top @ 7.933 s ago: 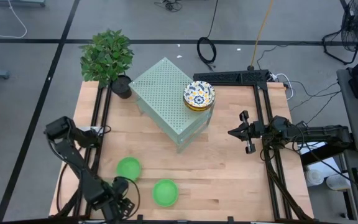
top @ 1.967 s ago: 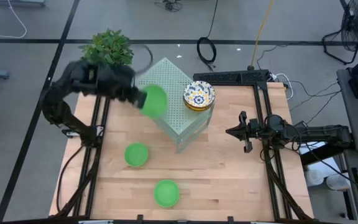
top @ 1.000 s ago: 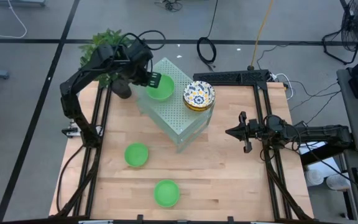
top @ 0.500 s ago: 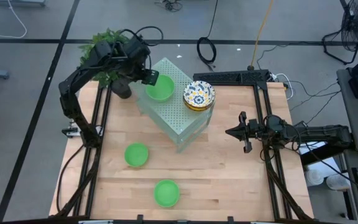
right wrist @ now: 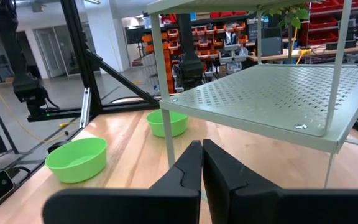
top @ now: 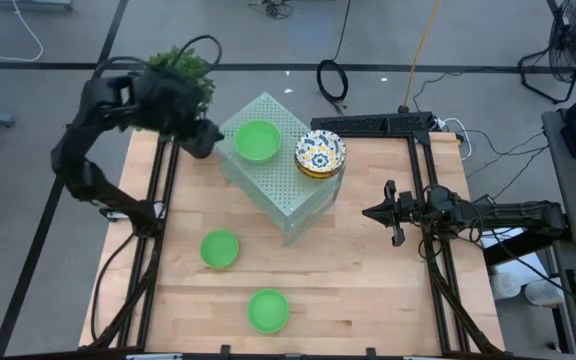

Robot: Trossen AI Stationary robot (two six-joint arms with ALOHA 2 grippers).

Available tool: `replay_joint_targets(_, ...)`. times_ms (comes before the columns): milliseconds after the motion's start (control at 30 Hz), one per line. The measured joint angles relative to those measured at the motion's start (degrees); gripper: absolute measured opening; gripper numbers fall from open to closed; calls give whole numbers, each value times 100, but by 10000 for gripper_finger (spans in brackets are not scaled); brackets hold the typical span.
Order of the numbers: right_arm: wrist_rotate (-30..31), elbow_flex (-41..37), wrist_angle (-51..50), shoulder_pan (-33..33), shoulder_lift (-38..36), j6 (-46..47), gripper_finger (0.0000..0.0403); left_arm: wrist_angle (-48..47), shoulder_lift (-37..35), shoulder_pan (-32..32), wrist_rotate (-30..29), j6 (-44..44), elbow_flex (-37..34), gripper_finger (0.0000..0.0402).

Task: Pick & Place Mini bowls
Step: Stack the top green bowl on the green bowl on the shelf

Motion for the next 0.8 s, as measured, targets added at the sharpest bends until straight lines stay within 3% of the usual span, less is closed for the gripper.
replay_joint_targets(200, -11, 0, 0, 0, 0, 91, 0, -135, -234, -1500, -329, -332, -223, 178)
replay_joint_targets(400, -16, 0, -34, 2, -2, 139, 0, -138, -211, -2834, -738, -300, -1371, 179)
replay_joint_targets(500, -18, 0, -36, 2, -2, 157, 0, -112, -204, -3149, -864, -442, -2143, 173)
replay_joint_targets(800, -18, 0, -38, 0, -2, 158, 0, -45, -208, -3343, -933, -2114, -4628, 141)
